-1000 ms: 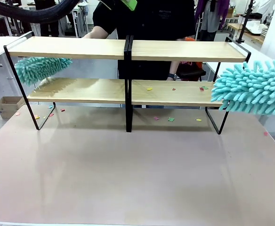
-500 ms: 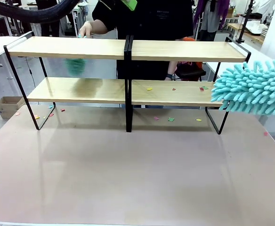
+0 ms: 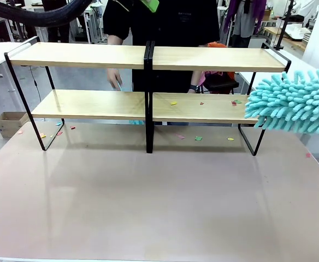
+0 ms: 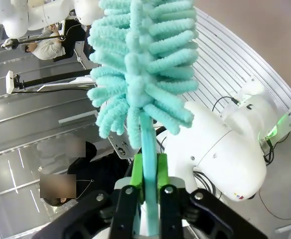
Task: Clean the shelves.
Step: Clean another randomly selected level of the Shelf with the Duster.
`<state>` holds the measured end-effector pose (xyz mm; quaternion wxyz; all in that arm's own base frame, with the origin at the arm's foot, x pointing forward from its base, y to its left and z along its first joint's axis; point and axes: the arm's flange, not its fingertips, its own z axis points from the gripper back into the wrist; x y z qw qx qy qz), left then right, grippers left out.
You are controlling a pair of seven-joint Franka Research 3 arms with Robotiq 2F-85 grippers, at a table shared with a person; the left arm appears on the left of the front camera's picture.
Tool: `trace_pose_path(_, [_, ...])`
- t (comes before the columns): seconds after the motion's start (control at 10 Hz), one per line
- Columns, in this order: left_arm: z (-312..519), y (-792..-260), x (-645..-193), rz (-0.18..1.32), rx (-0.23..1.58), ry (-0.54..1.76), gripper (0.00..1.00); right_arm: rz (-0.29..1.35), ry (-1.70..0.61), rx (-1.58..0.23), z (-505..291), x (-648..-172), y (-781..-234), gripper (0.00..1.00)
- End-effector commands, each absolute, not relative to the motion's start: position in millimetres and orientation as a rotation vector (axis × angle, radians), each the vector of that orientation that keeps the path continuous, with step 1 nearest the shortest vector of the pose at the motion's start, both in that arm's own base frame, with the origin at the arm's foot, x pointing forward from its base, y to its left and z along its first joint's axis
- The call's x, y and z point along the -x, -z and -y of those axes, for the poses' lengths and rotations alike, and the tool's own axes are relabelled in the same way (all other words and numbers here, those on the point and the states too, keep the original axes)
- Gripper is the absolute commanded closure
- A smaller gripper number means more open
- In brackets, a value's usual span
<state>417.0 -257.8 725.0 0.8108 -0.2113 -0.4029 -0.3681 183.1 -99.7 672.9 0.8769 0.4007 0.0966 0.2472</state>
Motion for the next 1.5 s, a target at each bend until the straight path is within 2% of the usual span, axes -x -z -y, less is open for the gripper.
trace_pose_path(0.0, [254, -725, -416, 0.869, 0.468, 0.79, 0.0, -0.202, -0.516, -0.833, 103, -182, -679, 0.88])
trace_pose_path(0.2, [258, -725, -417, 0.861, 0.452, 0.786, 0.0, -0.202, -0.516, -0.836, 100, -183, -673, 0.88])
trace_pose_path(0.3, [269, -715, -409, 0.89, 0.507, 0.857, 0.0, -0.154, -0.496, -0.853, 110, -182, -678, 0.88])
trace_pose_path(0.7, [276, -636, -372, 0.904, 0.569, 0.909, 0.0, -0.02, -0.305, -0.867, 150, -184, -677, 0.88])
trace_pose_path(0.8, [288, -612, -369, 0.935, 0.515, 0.897, 0.0, 0.004, -0.295, -0.889, 154, -186, -675, 0.88])
trace_pose_path(0.9, [302, -589, -365, 0.928, 0.544, 0.916, 0.0, -0.017, -0.307, -0.914, 157, -190, -674, 0.88])
trace_pose_path(1.1, [315, -562, -356, 0.971, 0.455, 0.889, 0.0, -0.044, -0.292, -0.927, 158, -199, -673, 0.88])
trace_pose_path(1.4, [308, -533, -323, 0.805, 0.482, 0.883, 0.0, -0.062, -0.322, -0.924, 151, -209, -672, 0.88])
